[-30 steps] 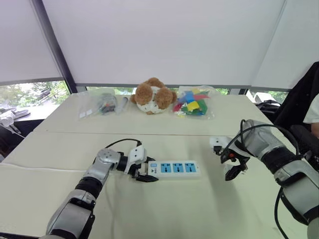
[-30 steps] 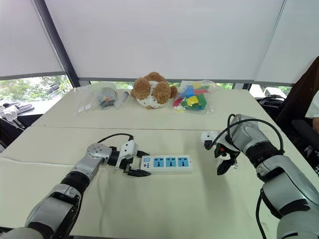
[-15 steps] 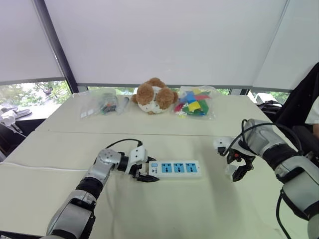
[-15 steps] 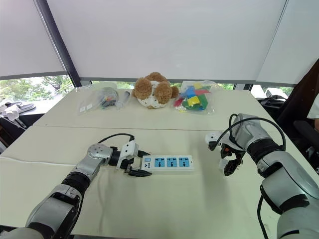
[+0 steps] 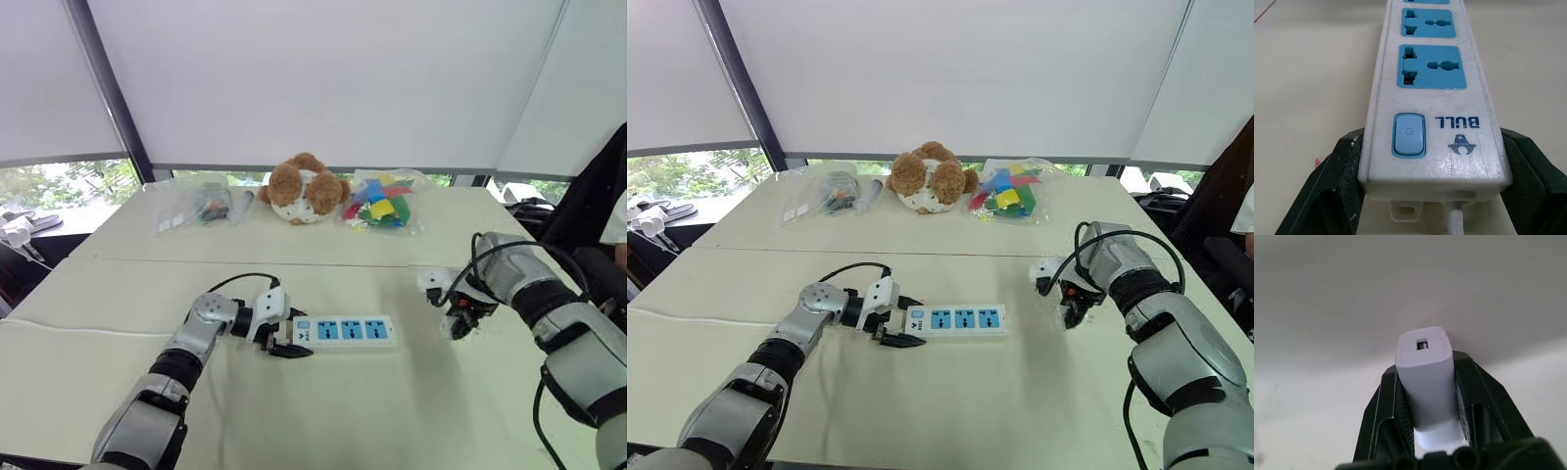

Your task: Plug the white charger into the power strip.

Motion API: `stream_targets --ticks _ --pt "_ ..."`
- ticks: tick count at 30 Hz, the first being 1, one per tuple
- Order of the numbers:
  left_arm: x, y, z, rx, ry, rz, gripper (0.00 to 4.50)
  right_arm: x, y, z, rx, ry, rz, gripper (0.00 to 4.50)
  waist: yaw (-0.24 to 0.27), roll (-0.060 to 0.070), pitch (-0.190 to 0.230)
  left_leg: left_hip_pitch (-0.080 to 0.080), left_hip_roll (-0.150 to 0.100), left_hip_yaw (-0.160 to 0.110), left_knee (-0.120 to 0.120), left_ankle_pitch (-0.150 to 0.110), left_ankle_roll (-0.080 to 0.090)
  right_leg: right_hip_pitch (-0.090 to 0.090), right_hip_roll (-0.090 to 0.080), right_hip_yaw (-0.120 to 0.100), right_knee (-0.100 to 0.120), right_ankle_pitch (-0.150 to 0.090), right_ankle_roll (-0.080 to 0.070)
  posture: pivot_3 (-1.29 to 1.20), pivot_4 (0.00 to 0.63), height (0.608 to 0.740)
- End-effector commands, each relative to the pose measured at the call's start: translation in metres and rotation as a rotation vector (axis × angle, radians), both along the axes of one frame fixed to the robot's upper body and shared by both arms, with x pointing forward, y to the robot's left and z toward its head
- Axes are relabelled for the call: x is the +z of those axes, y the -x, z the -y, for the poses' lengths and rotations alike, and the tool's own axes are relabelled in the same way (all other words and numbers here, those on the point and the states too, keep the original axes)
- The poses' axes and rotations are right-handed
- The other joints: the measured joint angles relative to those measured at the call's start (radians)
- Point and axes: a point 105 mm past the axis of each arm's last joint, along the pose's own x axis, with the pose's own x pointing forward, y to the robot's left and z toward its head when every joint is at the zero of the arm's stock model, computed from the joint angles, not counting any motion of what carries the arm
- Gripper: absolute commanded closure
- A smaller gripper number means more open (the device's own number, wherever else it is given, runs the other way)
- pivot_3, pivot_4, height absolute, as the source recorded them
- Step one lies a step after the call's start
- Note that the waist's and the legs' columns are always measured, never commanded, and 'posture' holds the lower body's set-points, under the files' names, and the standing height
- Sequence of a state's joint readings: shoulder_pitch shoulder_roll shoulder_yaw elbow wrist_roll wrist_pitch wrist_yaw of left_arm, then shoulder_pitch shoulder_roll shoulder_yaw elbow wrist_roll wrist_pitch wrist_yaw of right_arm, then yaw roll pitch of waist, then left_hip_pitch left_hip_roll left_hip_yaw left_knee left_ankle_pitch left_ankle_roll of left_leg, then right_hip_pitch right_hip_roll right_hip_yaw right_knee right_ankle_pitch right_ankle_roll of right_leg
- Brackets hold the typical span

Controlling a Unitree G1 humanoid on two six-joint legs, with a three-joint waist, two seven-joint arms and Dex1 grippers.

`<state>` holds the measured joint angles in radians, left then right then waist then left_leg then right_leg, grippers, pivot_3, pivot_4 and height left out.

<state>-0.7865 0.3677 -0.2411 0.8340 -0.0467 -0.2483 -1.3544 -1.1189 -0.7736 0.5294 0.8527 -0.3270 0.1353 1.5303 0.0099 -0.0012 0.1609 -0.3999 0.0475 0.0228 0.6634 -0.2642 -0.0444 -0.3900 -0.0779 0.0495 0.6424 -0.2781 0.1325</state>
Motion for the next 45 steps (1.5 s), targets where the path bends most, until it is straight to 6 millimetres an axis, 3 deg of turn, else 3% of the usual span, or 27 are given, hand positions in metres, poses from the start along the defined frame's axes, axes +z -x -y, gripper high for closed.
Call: stream_targets --ticks 1,5,11,14,23,33,45 --pt "-0.027 0.009 -0.009 -0.028 -0.126 -0.084 1.46 0.043 -0.011 -0.031 0.063 -0.289 0.190 3.77 -0.002 0.000 0.000 0.000 0.000 0.000 0.000 0.000 0.000 0.000 0.000 0.000 0.000 0.001 0.001 0.00 0.150 0.739" --pt "-0.025 0.007 -0.012 -0.071 -0.180 -0.071 1.46 0.068 -0.004 -0.049 0.105 -0.709 0.372 3.77 0.002 -0.003 0.000 -0.001 0.000 -0.001 -0.001 0.000 0.000 -0.001 0.000 -0.001 -0.001 0.001 0.002 0.00 0.150 0.739" --pt "-0.018 0.000 -0.025 -0.092 -0.266 -0.062 1.46 0.070 0.023 -0.064 0.017 -1.180 0.402 3.77 -0.014 -0.004 0.001 -0.006 0.001 -0.002 -0.001 0.000 0.000 -0.002 0.001 -0.001 -0.005 0.002 0.002 0.00 0.150 0.739" --pt "-0.014 -0.001 -0.032 -0.110 -0.299 -0.080 1.46 0.061 0.036 -0.077 -0.036 -1.281 0.383 3.77 -0.028 -0.004 0.001 -0.006 0.001 -0.003 -0.002 0.000 0.000 -0.004 0.002 -0.001 -0.005 0.002 0.002 0.00 0.150 0.739" --pt "-0.010 0.002 -0.043 -0.149 -0.351 -0.096 1.46 0.023 0.053 -0.102 -0.099 -1.358 0.293 3.77 -0.034 -0.005 0.001 -0.007 0.005 -0.004 -0.003 -0.001 0.001 -0.007 0.009 0.001 -0.004 0.002 0.001 0.00 0.150 0.739" --pt "-0.015 0.008 -0.048 -0.178 -0.375 -0.119 1.46 -0.016 0.046 -0.099 -0.105 -1.290 0.229 3.77 -0.033 -0.005 0.002 -0.007 0.013 -0.004 -0.004 -0.001 0.002 -0.009 0.017 0.001 -0.005 0.002 -0.003 0.00 0.150 0.739" --pt "-0.018 0.012 -0.047 -0.200 -0.379 -0.131 1.46 -0.019 0.045 -0.112 -0.052 -1.308 0.194 3.77 -0.031 -0.005 0.002 -0.006 0.016 -0.004 -0.005 -0.001 0.002 -0.009 0.021 0.001 -0.005 0.003 -0.005 0.00 0.150 0.739"
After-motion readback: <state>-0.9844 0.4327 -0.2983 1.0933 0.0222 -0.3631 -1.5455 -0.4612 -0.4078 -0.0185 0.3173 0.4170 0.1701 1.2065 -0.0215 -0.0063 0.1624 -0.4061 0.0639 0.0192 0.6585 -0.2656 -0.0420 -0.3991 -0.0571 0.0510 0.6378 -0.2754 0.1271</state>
